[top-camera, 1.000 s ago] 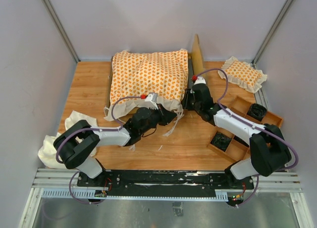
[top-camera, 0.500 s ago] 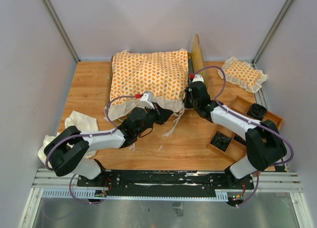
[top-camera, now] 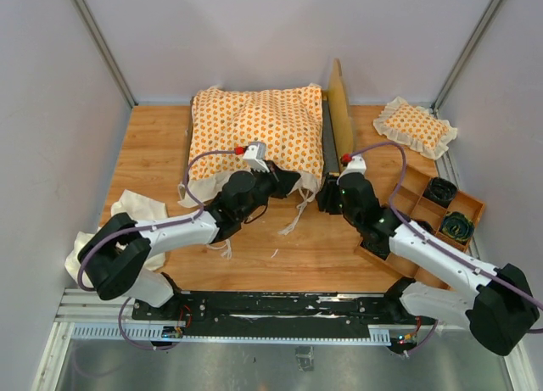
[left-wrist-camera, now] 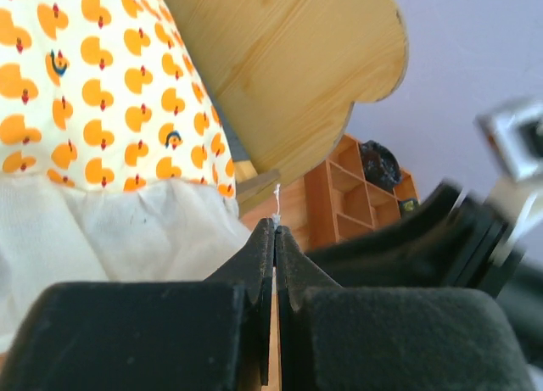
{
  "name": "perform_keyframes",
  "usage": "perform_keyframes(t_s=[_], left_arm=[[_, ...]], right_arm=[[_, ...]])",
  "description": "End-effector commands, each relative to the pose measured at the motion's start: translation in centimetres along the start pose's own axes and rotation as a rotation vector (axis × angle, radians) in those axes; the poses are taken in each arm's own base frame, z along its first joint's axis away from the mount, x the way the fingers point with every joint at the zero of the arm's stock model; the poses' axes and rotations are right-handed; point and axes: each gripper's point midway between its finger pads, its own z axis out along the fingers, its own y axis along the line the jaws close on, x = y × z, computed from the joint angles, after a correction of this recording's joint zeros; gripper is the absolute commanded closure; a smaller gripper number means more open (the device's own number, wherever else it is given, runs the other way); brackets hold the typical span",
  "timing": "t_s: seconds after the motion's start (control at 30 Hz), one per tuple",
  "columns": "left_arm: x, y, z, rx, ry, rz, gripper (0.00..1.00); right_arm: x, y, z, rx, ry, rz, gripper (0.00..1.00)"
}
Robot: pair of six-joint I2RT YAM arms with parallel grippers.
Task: Set up the pet bed
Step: Tie the ropes to the bed frame.
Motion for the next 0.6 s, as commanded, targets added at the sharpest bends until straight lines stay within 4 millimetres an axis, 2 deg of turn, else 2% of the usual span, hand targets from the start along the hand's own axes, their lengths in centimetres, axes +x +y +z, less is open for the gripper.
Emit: perform_keyframes(t_s=[0.0, 0.13, 0.23, 0.43, 0.57], left_arm=[[-2.3, -0.9, 1.3, 0.019, -0.043, -0.004, 1.00], [-3.0, -0.8, 1.8, 0.023, -0.047, -0.017, 1.00], [-3.1, -0.4, 2.0, 0.014, -0.049, -0.024, 1.00], [-3.5, 0.5, 2.0, -0.007, -0.066, -0.004, 1.00], [-3.9, 0.8, 1.8, -0.012, -0.078, -0.008, 1.00]], right_arm=[[3.3, 0.6, -0.4, 0.029, -0.004, 0.049, 0.57], [5.4, 1.9, 0.3, 0.046, -0.028, 0.054, 0.57], [7.0, 2.5, 2.0, 0.064, -0.021, 0.047, 0.58], [8.4, 2.9, 5.0, 0.129, -0.019, 0.051, 0.59], [9.1, 3.7, 6.7, 0.103, -0.036, 0.057, 0.60]])
